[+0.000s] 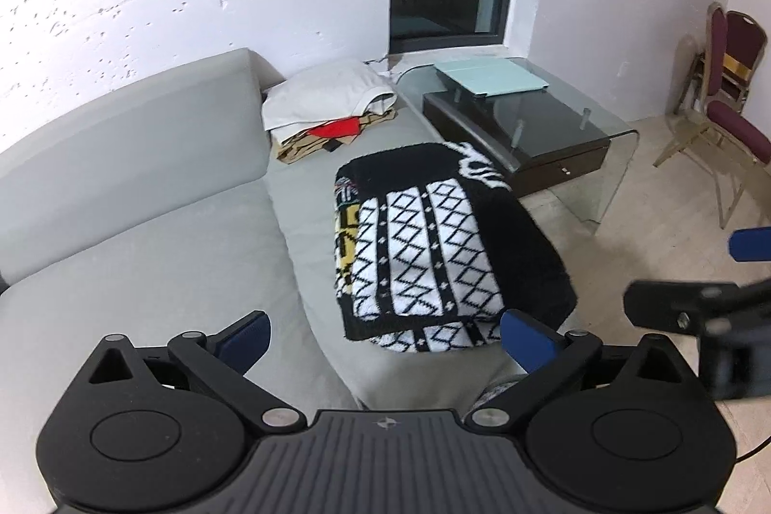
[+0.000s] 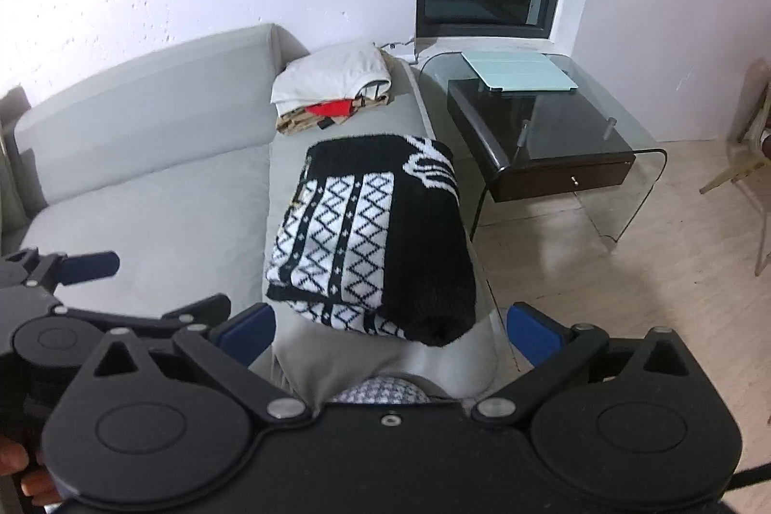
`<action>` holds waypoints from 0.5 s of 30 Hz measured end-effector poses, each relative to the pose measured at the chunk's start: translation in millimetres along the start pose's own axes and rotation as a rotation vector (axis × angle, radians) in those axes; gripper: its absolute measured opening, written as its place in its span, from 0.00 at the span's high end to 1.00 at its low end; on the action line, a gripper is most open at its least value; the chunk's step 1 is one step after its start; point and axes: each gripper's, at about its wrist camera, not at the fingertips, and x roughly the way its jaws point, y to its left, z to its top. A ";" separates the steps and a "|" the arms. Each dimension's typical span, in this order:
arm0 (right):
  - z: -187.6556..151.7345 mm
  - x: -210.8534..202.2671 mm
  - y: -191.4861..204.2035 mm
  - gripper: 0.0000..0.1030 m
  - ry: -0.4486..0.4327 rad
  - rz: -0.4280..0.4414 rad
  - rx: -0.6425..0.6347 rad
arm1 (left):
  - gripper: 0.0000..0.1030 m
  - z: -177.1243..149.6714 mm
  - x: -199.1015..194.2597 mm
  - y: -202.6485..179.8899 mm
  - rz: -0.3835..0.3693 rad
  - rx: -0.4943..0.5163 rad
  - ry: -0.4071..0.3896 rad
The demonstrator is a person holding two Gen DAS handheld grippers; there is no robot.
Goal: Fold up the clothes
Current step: 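Open both grippers and withdraw from the placed sweater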
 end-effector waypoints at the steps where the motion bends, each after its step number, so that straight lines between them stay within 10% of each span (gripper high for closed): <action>1: -2.2 0.5 2.0 0.00 0.001 -0.005 -0.008 | 0.01 -1.9 1.6 -0.2 0.008 -0.002 -0.002; 15: -16.8 12.3 -5.2 0.00 0.003 -0.048 0.014 | 0.00 -13.1 25.0 -16.7 -0.018 0.040 0.040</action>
